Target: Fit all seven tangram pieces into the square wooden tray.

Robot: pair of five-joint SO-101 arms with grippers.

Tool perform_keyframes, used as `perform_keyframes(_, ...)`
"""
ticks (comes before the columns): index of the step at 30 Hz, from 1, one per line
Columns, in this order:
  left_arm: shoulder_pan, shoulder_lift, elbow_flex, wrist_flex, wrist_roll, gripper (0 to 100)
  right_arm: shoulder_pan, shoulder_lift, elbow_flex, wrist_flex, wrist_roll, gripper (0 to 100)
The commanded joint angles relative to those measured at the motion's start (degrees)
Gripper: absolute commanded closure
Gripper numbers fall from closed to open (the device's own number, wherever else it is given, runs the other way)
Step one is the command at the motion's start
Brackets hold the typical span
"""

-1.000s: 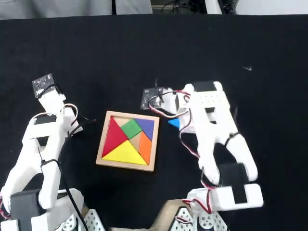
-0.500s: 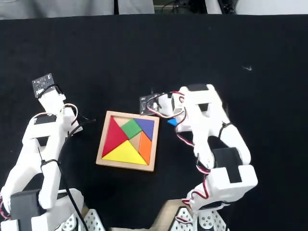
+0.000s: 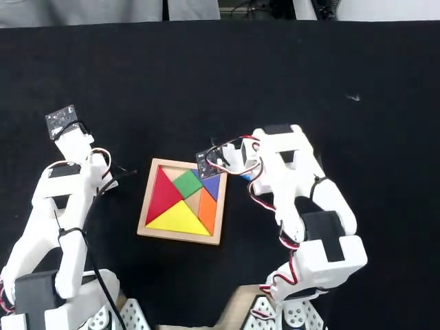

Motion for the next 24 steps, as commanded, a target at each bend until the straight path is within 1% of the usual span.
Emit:
perform_keyframes(1,-0.1,-2.0,-0.3,-1.1,0.6,97,-0.5,-0.1,0.1,-0.7,0.8,80.8)
perform_keyframes(4,-0.1,-2.0,-0.3,-1.1,0.6,97,-0.4,-0.1,0.3,-2.3,0.8,81.1)
perform_keyframes(9,-0.1,-2.0,-0.3,-1.1,0.6,97,-0.4,2.9,0.3,-4.3,0.7,90.6)
perform_keyframes(14,-0.1,-2.0,-0.3,-1.1,0.6,97,-0.4,3.0,-0.7,-4.2,0.4,91.2)
perform_keyframes(17,-0.1,-2.0,-0.3,-1.1,0.6,97,-0.5,1.9,-2.4,-3.7,-3.3,91.3)
perform_keyframes(20,-0.1,-2.0,-0.3,-1.1,0.7,97,-1.0,-1.3,-5.8,0.1,-7.7,91.3)
perform_keyframes(22,-0.1,-2.0,-0.3,-1.1,0.8,97,-3.0,-3.9,-8.1,3.0,-11.3,91.3)
perform_keyframes(24,-0.5,-2.0,-0.3,-1.0,1.1,97,-5.7,-6.1,-9.7,4.6,-16.4,91.3)
